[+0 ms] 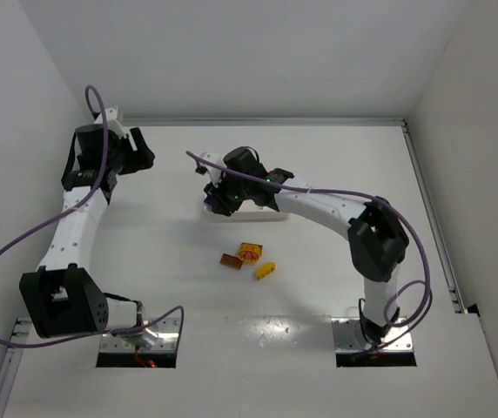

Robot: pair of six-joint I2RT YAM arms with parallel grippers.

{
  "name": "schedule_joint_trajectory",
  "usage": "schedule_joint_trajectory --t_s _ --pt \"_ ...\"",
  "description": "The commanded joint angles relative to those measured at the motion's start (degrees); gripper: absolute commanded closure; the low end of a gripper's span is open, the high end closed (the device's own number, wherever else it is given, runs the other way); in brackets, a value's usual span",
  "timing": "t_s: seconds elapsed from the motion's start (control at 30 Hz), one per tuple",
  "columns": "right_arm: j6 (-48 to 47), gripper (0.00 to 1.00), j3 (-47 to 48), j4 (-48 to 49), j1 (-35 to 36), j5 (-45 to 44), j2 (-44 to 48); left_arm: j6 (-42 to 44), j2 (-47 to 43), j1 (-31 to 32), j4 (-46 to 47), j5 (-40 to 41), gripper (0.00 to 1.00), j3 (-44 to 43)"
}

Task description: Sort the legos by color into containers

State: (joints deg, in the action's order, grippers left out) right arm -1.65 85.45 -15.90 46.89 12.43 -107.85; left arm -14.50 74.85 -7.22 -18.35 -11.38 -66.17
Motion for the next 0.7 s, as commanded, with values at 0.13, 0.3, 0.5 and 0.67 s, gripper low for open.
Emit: schedule_joint_trajectory --t_s 0.13,0.3,0.5,0.67 --pt "0.42 0.94 4.90 -1.06 -2.59 2.42 -4.73 -2.19 1.26 -2.18 2.70 -2.33 0.25 -3.00" --pt "-2.39 0.92 4.90 -3.26 -3.73 4.27 -5.79 -2.72 1.79 -2.71 3.23 -3.48 0.25 -3.00" --pt "-3.71 0.89 5.43 -4.49 -4.88 4.88 -8.42 -2.72 1.79 -2.71 3.76 -4.00 0.25 -2.47" --pt "-5.29 0.88 7.44 -6.33 -5.41 6.73 -10.27 -3.25 2.32 -3.24 3.76 -4.53 0.25 -2.47"
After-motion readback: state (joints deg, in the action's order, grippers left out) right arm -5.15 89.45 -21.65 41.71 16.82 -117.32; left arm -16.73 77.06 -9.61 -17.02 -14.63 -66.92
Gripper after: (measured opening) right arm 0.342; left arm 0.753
